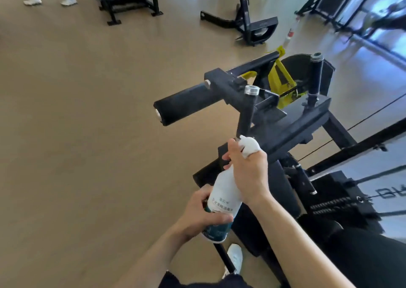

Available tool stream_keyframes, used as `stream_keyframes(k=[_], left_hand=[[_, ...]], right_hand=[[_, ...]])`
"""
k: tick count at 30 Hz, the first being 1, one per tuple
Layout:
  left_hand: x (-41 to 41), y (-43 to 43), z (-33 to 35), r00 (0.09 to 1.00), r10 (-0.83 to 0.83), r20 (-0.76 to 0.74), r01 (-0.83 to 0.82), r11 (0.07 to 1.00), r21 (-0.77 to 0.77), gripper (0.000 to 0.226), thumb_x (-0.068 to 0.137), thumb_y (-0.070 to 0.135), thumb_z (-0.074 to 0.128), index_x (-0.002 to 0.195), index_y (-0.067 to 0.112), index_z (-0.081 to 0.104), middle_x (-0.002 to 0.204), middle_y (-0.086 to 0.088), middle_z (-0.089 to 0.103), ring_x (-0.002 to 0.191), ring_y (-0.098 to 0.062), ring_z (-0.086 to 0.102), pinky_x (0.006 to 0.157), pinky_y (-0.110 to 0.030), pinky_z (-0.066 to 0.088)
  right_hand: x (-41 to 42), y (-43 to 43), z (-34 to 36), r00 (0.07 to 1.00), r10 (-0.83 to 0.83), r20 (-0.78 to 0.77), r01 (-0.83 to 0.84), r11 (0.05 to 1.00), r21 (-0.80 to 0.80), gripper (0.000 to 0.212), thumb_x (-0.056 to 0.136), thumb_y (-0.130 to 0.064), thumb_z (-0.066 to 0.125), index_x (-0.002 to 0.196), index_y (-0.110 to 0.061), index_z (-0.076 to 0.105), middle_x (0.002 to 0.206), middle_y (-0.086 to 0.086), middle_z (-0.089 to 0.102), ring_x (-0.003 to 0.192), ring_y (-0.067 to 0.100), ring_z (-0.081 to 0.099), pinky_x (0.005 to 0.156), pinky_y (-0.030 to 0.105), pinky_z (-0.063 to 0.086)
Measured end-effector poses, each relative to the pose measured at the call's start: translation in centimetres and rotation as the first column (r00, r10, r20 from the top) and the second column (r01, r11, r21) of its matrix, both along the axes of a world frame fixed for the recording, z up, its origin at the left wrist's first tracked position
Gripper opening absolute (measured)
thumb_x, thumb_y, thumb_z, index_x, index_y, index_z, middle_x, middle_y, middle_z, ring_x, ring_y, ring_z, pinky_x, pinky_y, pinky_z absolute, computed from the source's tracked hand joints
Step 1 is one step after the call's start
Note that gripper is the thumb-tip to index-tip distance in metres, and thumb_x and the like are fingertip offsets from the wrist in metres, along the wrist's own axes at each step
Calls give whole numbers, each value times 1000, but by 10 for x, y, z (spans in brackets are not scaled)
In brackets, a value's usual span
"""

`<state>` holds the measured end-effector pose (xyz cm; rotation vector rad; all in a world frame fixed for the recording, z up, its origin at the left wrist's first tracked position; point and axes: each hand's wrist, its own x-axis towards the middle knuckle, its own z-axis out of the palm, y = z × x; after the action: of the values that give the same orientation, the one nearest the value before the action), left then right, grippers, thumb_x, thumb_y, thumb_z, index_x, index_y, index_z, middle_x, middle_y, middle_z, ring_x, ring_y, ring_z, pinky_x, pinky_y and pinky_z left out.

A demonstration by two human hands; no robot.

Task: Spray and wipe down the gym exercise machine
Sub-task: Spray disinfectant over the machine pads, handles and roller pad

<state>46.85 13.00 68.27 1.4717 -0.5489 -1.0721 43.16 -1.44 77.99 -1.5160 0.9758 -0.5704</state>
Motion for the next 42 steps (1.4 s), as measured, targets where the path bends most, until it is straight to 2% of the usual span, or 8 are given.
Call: stream_keyframes(k=[8,15,19,24,30,34,39,42], left_hand=[[81,100,-15,980,89,-176,-87,996,17,64,57,30,93,117,19,75,107,-14,77,99,-36,74,85,-50,61],[118,139,-26,933,223,-282,-210,975,76,55,54,32,89,102,7,79,96,-19,78,85,-33,75,70,-35,59],[147,138,-32,891,297,-343,-264,954,140,47,54,35,89,95,14,81,98,-21,77,86,-35,75,74,-40,60],[219,114,-41,892,336,-301,-278,935,219,40,60,36,88,96,24,78,102,-14,77,87,-30,76,70,-31,61],[336,50,-59,944,268,-193,-205,933,295,50,68,32,83,106,2,71,97,-21,74,78,-24,73,61,-28,56],[397,7,-70,963,222,-155,-155,921,357,50,67,35,84,102,2,74,97,-23,75,75,-24,73,59,-27,55],[436,-41,-76,960,187,-206,-87,905,417,34,68,33,85,88,7,76,80,-9,74,67,-18,70,56,-25,53],[456,-64,-79,968,120,-221,-14,904,427,34,69,34,87,89,8,76,84,-10,76,72,-20,72,60,-28,55]], right_hand=[[76,87,-31,998,43,55,-50,990,134,25,92,-20,77,95,-2,59,76,0,64,67,26,61,69,57,58],[137,123,-53,984,176,-19,-170,967,189,27,83,-9,75,102,-7,58,85,7,64,71,25,62,68,49,60],[181,119,-68,974,217,-62,-194,947,257,27,81,-1,68,106,-5,59,82,5,61,70,22,61,66,41,58],[253,92,-94,991,112,-69,-85,946,314,21,86,0,62,105,-5,58,86,7,65,67,23,65,66,49,62],[354,27,-147,991,-24,-134,71,931,358,16,84,-10,58,80,-21,49,81,7,55,73,26,56,67,45,58],[400,-15,-170,972,-63,-225,149,907,393,13,84,-14,62,88,-22,53,92,10,64,81,27,65,78,51,61],[431,-63,-181,968,-108,-225,191,899,393,15,87,-6,61,98,-14,54,108,-5,58,92,14,60,77,32,51],[441,-83,-189,950,-170,-261,275,850,449,14,82,-5,63,92,-12,56,93,2,60,81,19,59,69,34,52]])
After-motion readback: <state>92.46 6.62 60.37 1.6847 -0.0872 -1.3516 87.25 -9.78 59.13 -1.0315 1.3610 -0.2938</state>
